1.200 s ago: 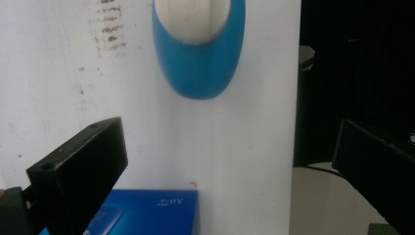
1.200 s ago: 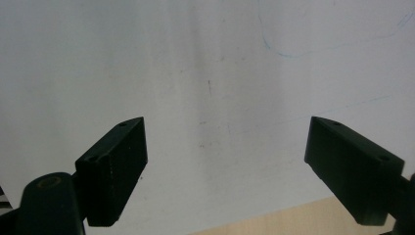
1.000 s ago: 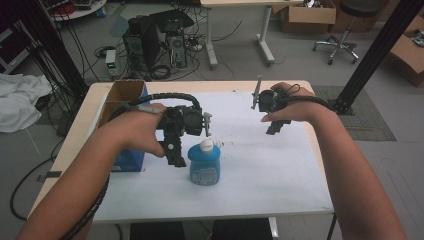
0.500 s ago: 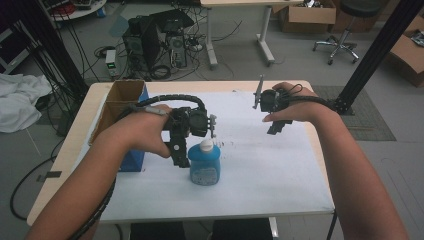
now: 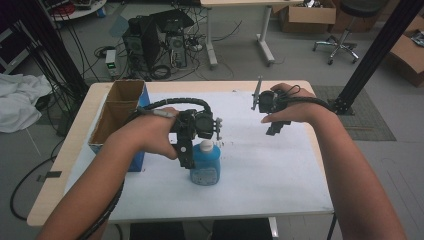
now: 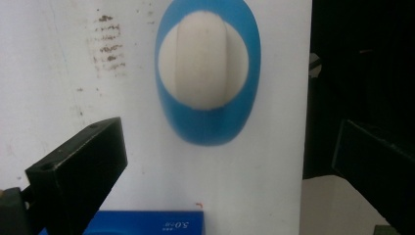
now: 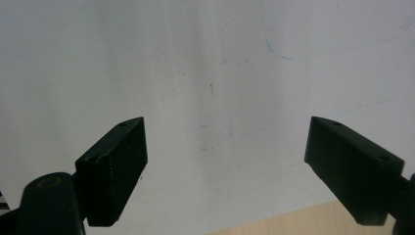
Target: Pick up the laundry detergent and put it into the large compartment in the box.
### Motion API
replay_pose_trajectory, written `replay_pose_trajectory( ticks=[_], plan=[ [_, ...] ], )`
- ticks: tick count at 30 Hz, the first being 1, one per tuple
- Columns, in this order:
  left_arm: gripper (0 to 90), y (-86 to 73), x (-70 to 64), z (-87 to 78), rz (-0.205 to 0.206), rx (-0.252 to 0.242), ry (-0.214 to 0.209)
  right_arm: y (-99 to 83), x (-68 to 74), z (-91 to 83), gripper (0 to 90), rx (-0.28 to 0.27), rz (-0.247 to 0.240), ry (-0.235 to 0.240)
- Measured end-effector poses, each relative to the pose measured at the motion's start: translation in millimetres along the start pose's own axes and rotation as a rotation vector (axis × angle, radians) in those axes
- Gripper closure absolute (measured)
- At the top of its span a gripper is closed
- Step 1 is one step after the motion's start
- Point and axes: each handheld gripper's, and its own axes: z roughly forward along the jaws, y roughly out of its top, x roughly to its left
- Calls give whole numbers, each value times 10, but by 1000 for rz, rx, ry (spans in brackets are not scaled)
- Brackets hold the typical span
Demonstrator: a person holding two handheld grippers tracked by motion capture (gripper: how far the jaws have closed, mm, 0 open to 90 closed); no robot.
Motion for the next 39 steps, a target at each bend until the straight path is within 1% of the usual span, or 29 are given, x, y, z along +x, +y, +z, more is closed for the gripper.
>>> replay_pose_trajectory(
  ticks=[4, 10, 14, 20, 21, 22, 25, 27, 30, 39],
  plan=[
    [2, 51, 25, 73, 4, 7, -1, 8, 5, 2, 160, 1, -5, -1],
    [2, 103, 50, 158, 2, -1, -11, 5, 3, 13, 160, 0, -6, 1],
    [2, 133, 51, 207, 6, -3, -7, -1, 3, 24, 160, 0, -3, 1],
    [2, 166, 61, 281, 10, 7, -1, 7, 4, 30, 160, 0, -4, 2],
    [2, 171, 59, 302, 9, 1, -2, 9, 7, 34, 160, -1, -3, 3],
    [2, 179, 60, 313, 10, 9, -4, 12, 9, 38, 160, -1, -5, 5],
    [3, 192, 56, 353, 12, 10, -8, 18, 11, 39, 161, 3, -8, 3],
    [2, 200, 57, 366, 14, 17, -4, 20, 14, 39, 160, 3, -7, 1],
    [3, 206, 55, 388, 16, 12, -2, 20, 18, 42, 161, 2, -6, 1],
    [4, 261, 41, 461, 31, 35, 4, 18, 19, 54, 160, 1, -6, 1]
  ],
)
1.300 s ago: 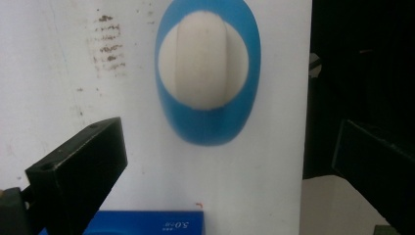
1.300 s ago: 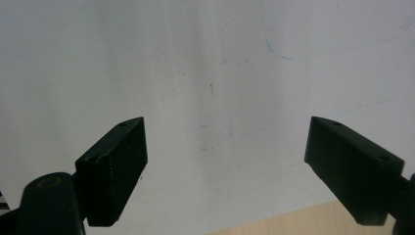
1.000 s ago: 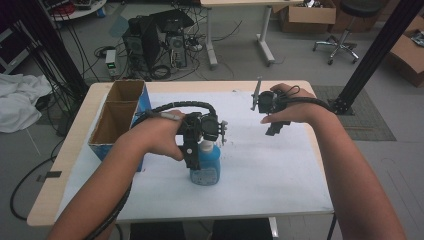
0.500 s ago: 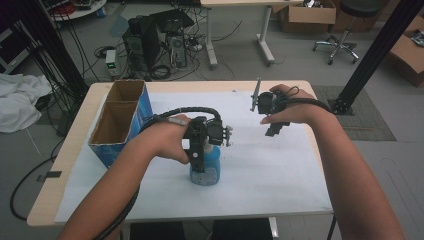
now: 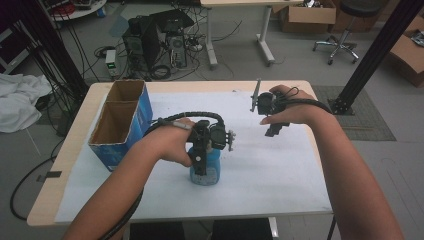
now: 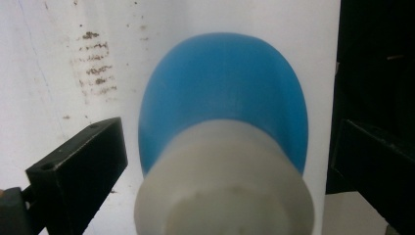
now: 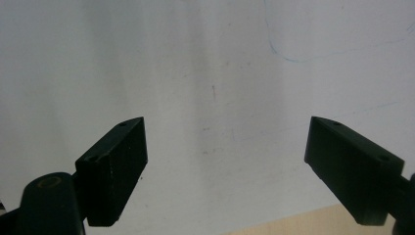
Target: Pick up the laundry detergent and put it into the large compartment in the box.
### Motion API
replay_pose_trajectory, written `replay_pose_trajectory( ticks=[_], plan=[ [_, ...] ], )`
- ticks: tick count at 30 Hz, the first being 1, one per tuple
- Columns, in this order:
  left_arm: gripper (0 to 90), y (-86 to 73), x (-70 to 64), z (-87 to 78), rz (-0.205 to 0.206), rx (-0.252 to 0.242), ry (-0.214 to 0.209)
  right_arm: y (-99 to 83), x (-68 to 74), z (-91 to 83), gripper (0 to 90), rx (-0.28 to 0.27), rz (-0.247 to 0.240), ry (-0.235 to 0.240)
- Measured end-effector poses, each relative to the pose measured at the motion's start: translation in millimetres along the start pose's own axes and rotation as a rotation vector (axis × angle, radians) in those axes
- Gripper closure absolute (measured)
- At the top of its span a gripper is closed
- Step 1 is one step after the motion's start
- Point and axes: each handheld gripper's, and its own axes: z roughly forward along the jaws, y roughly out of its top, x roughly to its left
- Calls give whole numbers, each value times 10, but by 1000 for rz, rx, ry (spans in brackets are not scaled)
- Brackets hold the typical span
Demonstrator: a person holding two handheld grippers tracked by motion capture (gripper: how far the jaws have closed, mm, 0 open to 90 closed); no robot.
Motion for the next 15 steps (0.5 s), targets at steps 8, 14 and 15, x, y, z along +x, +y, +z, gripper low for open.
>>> replay_pose_trajectory(
  ticks=[8, 14, 15],
  plan=[
    [25, 23, 8, 26, -2, 7, 19, -23, 0, 15, 161, 0, 5, 3],
    [37, 26, 11, 57, 2, 16, 21, -34, -6, 19, 161, -3, 8, 3],
    [47, 26, 12, 59, 2, 17, 19, -37, -9, 18, 161, -2, 10, 3]
  ],
)
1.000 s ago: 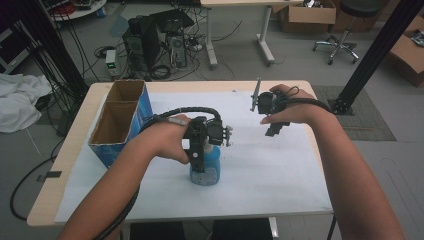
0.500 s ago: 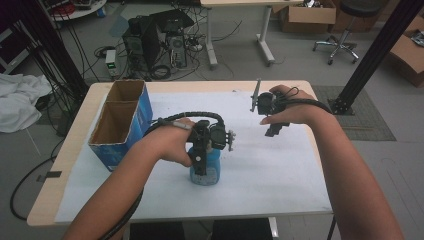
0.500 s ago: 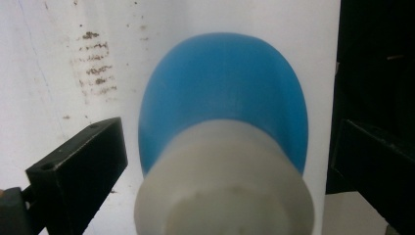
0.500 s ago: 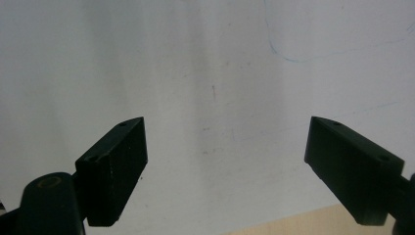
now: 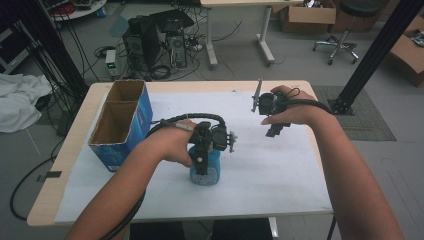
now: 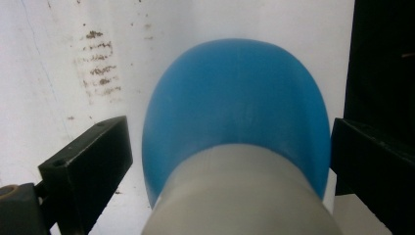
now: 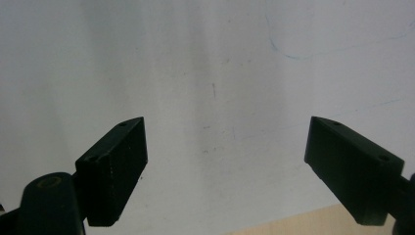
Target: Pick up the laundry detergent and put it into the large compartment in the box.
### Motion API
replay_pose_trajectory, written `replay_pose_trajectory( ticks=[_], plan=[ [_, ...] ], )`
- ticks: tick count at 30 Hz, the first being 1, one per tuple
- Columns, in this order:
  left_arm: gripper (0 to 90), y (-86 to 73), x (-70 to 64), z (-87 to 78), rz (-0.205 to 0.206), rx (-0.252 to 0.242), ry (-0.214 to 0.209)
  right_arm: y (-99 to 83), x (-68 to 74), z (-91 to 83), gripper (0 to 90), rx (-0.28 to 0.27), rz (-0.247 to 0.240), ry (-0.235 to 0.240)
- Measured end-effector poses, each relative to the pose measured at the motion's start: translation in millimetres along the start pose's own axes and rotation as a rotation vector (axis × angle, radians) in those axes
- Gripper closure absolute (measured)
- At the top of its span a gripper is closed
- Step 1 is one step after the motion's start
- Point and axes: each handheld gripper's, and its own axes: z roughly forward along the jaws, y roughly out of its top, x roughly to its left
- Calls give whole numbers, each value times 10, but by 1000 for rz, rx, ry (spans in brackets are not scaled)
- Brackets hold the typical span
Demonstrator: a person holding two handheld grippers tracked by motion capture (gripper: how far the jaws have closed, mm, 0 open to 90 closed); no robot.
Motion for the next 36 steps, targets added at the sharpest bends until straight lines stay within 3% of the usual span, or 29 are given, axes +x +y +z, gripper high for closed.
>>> replay_pose_trajectory(
  ticks=[28, 36],
  plan=[
    [263, -10, 6, 10, -7, 4, 7, -20, -14, 35, 163, 4, 14, -3],
    [276, -11, 2, 12, -9, 7, 8, -13, -13, 33, 163, 5, 11, -5]
  ],
)
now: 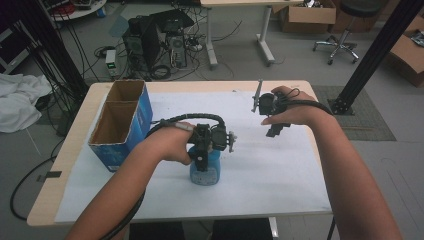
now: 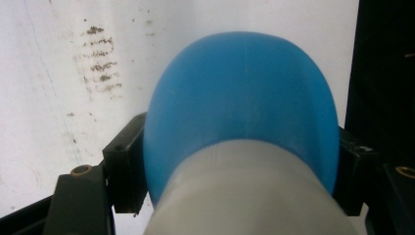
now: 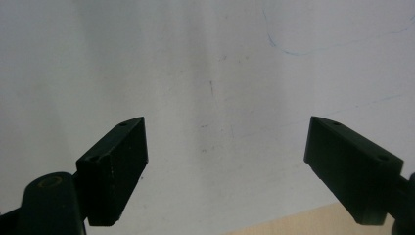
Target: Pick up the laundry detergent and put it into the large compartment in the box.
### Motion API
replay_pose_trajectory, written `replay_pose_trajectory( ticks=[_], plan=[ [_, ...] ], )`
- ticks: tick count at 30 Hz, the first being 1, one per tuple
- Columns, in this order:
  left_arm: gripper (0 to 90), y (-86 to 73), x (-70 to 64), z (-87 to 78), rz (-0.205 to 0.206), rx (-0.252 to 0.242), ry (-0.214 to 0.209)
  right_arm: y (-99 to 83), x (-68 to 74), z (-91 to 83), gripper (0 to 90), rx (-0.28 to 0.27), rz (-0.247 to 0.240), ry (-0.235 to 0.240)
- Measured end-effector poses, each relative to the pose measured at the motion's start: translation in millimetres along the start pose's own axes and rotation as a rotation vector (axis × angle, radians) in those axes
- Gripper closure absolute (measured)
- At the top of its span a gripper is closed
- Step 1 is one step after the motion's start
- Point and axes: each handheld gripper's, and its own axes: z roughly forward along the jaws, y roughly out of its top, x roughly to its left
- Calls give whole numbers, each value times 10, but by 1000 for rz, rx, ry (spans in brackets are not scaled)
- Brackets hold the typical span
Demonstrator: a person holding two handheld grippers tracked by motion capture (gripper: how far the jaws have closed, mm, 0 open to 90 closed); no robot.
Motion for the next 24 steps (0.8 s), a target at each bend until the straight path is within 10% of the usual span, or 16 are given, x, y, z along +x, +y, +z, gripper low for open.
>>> replay_pose_trajectory(
  ticks=[24],
  plan=[
    [388, 7, 0, -2, 34, -5, -17, -31, 12, 14, 164, -7, 15, -1]
  ],
)
